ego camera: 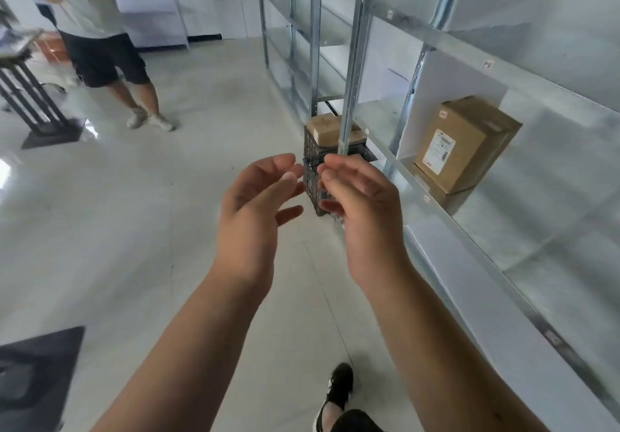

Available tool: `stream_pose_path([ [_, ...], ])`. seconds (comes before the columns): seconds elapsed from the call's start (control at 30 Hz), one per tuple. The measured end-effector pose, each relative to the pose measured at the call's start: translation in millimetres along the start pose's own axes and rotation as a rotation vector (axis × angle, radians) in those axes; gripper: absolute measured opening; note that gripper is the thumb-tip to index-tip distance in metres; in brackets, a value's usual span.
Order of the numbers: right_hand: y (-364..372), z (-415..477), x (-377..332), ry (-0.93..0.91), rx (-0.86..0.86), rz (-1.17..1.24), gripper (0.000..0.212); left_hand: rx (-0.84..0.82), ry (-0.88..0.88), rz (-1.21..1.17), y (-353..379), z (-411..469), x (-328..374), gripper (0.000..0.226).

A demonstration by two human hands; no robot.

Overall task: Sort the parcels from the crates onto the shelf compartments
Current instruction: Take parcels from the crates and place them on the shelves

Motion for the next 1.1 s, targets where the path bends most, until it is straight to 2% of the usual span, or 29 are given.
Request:
stream_pose_path([
  [0.2, 68.9, 89.7, 32.8, 0.031, -0.132, 0.023, 0.015, 0.111, -0.022, 0.051, -29.7, 87.4, -13.3, 0.037],
  [0.53, 178.4, 291.1, 67.7, 0.092, -0.363, -0.027, 0.020, 0.284, 0.010, 0.215, -62.7, 276.4, -16.4, 0.032],
  [0.8, 251.8, 395.4, 95.9, 0.139, -0.376, -0.078, 0.022, 0.339, -0.016, 0.180, -100.5, 402.8, -27.5, 0.031],
  [0.9, 285.4, 438.6, 111.2, 0.151, -0.354, -0.099, 0.028, 0.308, -0.037, 0.182, -117.9, 463.1, -35.0, 0.031],
  [1.1, 359.4, 537.0, 142.1, 0.189, -0.273, -0.144, 0.023, 0.238, -0.126, 0.166, -160.4, 604.7, -44.2, 0.029],
])
Point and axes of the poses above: each hand's wrist, its own z-axis towards the middle knuckle, its own y-axis out of the palm, x = y × z, the point moved 10 cm from there along z, towards the middle knuckle, and after that the axes turned 15 degrees about -z, right-handed, at the moved point
